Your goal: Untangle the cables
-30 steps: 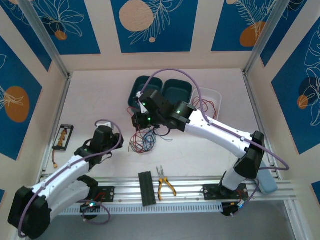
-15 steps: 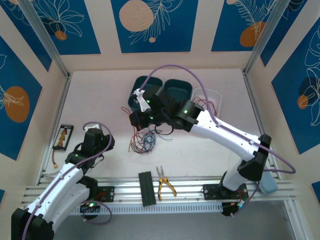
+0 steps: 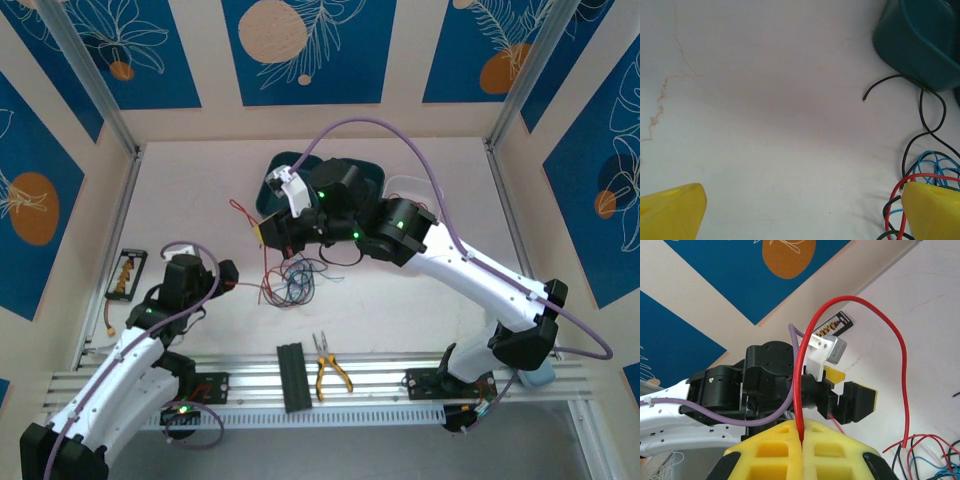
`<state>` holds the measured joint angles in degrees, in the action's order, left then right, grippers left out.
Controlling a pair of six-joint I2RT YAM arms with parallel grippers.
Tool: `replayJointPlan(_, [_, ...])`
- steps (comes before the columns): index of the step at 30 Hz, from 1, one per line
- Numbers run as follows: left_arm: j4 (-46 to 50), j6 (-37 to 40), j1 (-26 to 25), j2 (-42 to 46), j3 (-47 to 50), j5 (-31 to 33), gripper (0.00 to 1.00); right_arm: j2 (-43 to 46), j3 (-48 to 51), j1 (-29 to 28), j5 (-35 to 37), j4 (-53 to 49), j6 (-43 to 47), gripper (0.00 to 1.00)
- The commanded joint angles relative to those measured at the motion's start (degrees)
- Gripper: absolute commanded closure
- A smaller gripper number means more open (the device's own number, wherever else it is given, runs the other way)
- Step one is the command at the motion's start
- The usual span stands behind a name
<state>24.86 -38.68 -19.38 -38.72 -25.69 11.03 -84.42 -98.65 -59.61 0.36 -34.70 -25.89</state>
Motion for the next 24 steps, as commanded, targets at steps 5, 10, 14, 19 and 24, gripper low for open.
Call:
replayJointPlan(5, [1.57, 0.49, 0.52, 1.17, -1.84, 2.41, 0.00, 2.42, -3.47, 2.39, 7.21, -5.19, 2.45, 1.00])
replayJointPlan(10, [1.13, 0.67, 0.53, 1.41, -1.72, 2.39, 0.00, 5.04, -2.34, 8.58, 8.81, -8.41, 1.09, 1.00])
replayJointPlan(14, [0.45, 0.77, 0.53, 1.54, -1.28, 1.56, 0.00, 8.01, 0.63, 14.98, 9.25, -9.64, 0.56, 1.00])
replayJointPlan(19, [0.52, 0.62, 0.54, 1.62, -0.93, 1.02, 0.00, 11.24, 3.77, 24.05, 11.71, -11.27, 0.88, 1.00])
replayJointPlan(24, [0.78, 0.20, 0.55, 1.80, -0.67, 0.59, 0.00, 11.83, 4.87, 31.14, 16.11, -14.65, 1.71, 1.00])
